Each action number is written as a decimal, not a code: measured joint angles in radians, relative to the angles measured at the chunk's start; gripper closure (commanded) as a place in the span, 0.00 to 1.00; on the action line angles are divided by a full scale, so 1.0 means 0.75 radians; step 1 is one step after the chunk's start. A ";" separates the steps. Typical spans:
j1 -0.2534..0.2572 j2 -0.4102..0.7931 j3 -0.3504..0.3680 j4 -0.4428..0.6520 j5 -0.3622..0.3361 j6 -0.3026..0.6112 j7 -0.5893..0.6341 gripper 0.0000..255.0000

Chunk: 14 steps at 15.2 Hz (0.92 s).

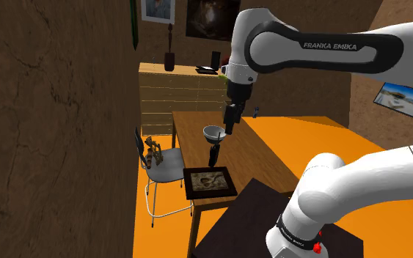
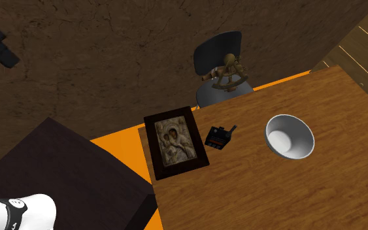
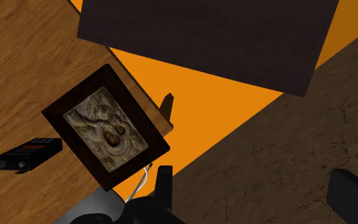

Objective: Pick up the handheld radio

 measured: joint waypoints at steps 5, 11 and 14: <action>-0.042 0.108 -0.003 -0.028 -0.010 0.136 0.053 0.00; -0.128 0.341 -0.020 -0.030 -0.041 0.381 0.154 0.00; -0.168 0.470 -0.030 -0.016 -0.056 0.499 0.210 0.00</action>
